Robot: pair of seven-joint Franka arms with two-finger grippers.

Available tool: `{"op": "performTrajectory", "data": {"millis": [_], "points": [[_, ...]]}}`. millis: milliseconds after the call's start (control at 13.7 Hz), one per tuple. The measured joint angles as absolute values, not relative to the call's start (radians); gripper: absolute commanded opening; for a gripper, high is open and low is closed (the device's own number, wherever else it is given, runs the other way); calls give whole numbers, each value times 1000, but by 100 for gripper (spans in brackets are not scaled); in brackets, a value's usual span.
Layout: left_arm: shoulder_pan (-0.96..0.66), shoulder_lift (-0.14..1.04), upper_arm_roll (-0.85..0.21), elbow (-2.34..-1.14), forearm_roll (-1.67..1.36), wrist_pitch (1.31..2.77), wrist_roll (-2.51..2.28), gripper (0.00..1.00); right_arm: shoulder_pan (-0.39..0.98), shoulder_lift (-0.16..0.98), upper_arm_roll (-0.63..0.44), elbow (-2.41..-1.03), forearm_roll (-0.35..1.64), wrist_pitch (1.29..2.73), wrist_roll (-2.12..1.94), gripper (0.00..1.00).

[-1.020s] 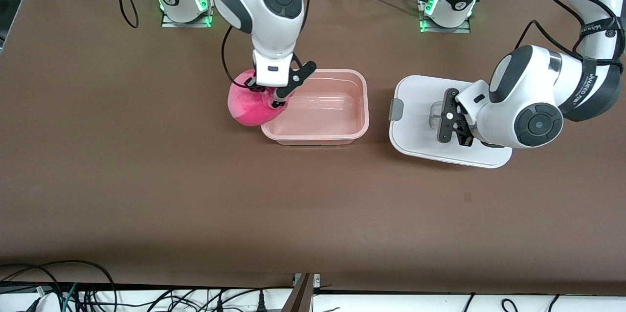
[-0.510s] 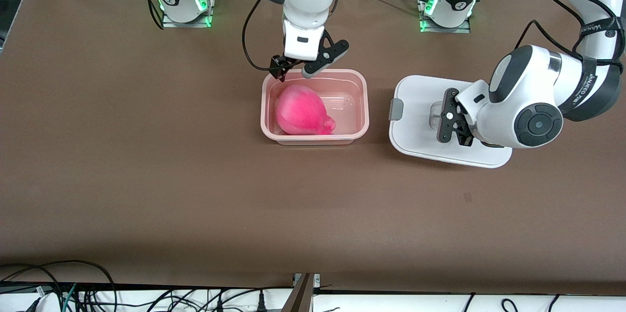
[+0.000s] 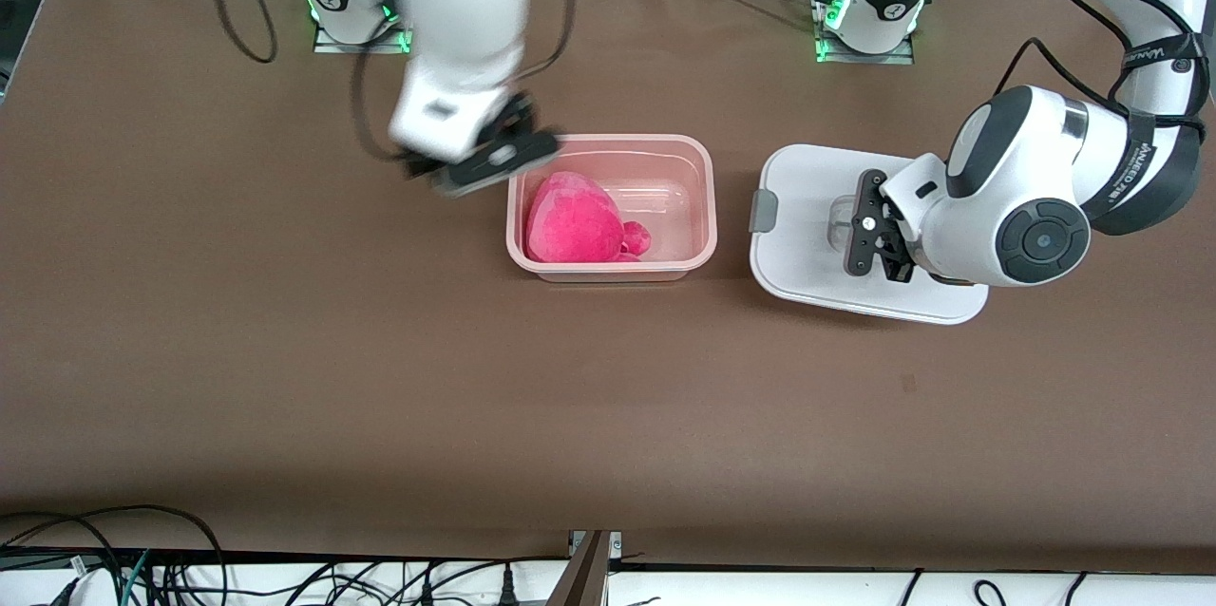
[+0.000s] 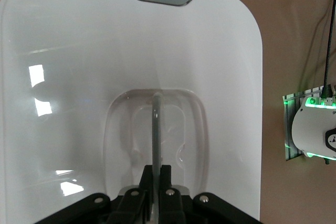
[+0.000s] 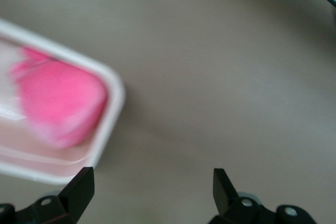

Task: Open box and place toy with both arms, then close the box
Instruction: 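Open the right gripper and withdraw it from the box, then lower the white lid onto the box with the left gripper and press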

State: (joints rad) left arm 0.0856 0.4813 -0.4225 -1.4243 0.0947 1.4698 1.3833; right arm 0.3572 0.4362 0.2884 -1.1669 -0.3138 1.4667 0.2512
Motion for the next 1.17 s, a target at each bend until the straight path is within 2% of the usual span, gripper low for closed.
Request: {"op": "performTrajectory", "data": {"millis": [364, 802, 1166], "points": [[-64, 481, -431, -1400, -31, 1487, 1242, 0, 112, 436, 259, -1164, -312, 1481, 247, 100], [-234, 531, -432, -1388, -96, 1721, 1040, 0, -65, 436, 254, -1164, -181, 1478, 245, 100], [-386, 584, -408, -1380, -39, 1828, 914, 0, -100, 369, 94, -1240, -41, 1473, 158, 100]]}}
